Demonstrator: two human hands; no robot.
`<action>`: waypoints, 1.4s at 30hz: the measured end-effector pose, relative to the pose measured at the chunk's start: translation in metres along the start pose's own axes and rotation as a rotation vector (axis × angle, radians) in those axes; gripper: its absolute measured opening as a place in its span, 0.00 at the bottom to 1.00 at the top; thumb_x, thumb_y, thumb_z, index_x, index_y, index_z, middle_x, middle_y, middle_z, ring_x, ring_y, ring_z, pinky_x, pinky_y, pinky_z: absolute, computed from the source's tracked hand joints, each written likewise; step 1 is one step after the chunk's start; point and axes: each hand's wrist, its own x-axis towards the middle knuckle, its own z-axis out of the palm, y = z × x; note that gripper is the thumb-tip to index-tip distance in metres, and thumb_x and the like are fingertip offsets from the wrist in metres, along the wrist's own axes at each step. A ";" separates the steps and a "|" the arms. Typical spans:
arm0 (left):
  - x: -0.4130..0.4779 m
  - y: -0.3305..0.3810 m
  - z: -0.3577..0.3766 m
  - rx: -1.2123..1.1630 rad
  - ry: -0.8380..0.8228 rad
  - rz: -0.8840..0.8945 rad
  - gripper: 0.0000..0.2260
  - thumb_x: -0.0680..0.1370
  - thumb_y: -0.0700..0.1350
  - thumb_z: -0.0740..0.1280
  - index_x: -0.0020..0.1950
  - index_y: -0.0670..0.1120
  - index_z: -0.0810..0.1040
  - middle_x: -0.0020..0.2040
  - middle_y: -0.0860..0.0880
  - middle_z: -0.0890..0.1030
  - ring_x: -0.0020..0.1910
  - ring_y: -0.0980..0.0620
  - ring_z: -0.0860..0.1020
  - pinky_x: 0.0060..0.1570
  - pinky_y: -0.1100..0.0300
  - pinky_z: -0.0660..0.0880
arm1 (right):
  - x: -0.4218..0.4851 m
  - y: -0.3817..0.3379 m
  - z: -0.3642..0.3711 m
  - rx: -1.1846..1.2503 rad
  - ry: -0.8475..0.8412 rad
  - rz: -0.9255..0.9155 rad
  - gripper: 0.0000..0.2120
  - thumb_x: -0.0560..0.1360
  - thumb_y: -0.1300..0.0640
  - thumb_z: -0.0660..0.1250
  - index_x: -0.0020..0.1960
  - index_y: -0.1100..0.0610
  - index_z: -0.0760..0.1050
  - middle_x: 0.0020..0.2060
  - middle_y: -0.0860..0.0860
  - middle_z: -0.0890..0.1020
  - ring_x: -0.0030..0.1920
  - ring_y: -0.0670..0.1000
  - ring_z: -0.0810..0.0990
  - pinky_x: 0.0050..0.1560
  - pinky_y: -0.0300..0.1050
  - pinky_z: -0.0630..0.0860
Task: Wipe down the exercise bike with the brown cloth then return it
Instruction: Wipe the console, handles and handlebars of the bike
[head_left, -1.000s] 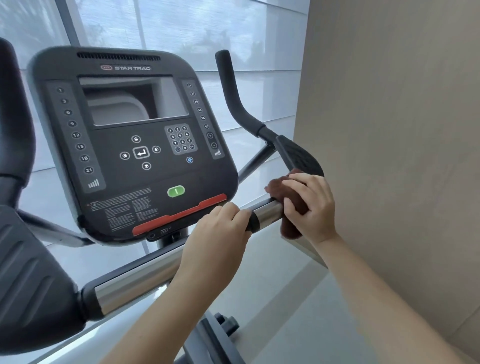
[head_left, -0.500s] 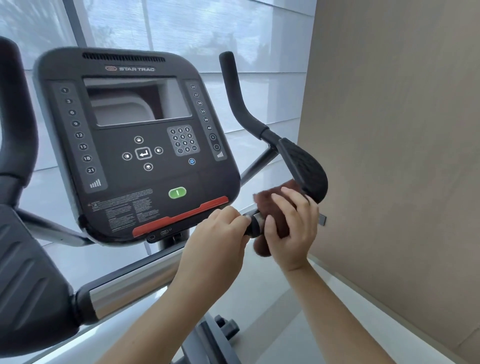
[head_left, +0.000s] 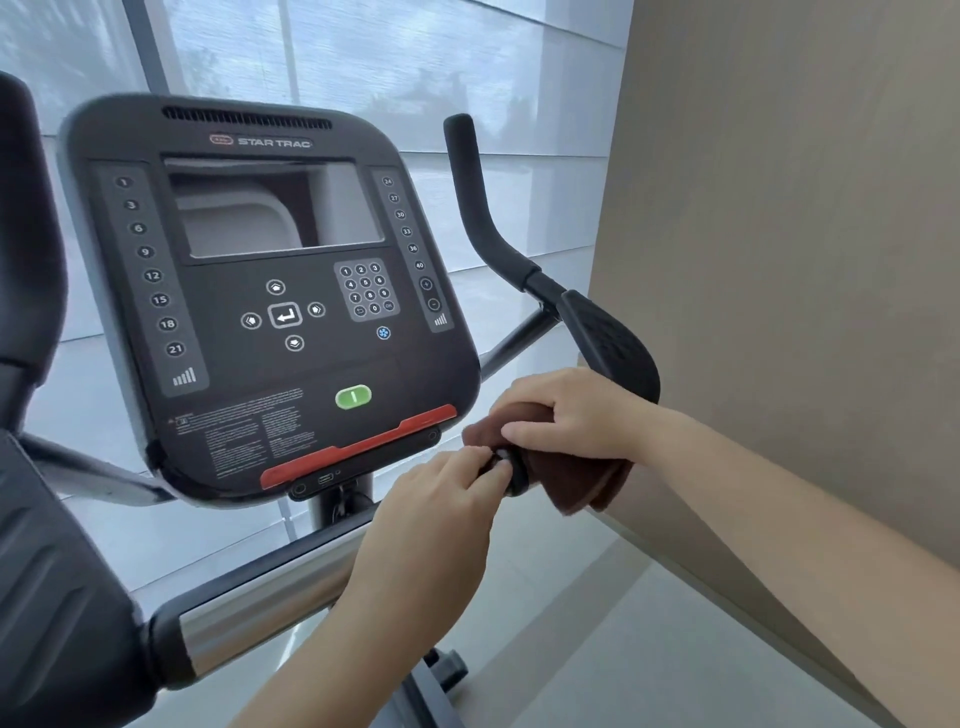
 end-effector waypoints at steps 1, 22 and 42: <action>0.000 -0.001 0.000 0.003 -0.008 -0.002 0.17 0.61 0.31 0.75 0.48 0.42 0.81 0.41 0.46 0.82 0.34 0.45 0.78 0.29 0.54 0.77 | 0.000 0.004 -0.006 0.006 -0.038 0.039 0.08 0.72 0.48 0.61 0.49 0.42 0.77 0.45 0.40 0.81 0.47 0.43 0.77 0.53 0.45 0.74; 0.005 0.005 -0.008 -0.156 0.032 -0.121 0.09 0.68 0.36 0.73 0.46 0.46 0.83 0.41 0.51 0.82 0.37 0.47 0.79 0.34 0.57 0.78 | -0.022 -0.012 0.023 -0.054 0.385 -0.051 0.13 0.69 0.48 0.61 0.47 0.51 0.80 0.41 0.47 0.82 0.42 0.51 0.77 0.46 0.48 0.75; 0.014 0.004 -0.011 -0.137 0.055 -0.257 0.12 0.61 0.38 0.78 0.40 0.51 0.84 0.38 0.55 0.84 0.37 0.52 0.81 0.37 0.74 0.65 | -0.005 0.020 0.119 -0.021 1.504 -0.052 0.13 0.73 0.51 0.58 0.53 0.56 0.75 0.51 0.55 0.78 0.51 0.57 0.76 0.58 0.53 0.73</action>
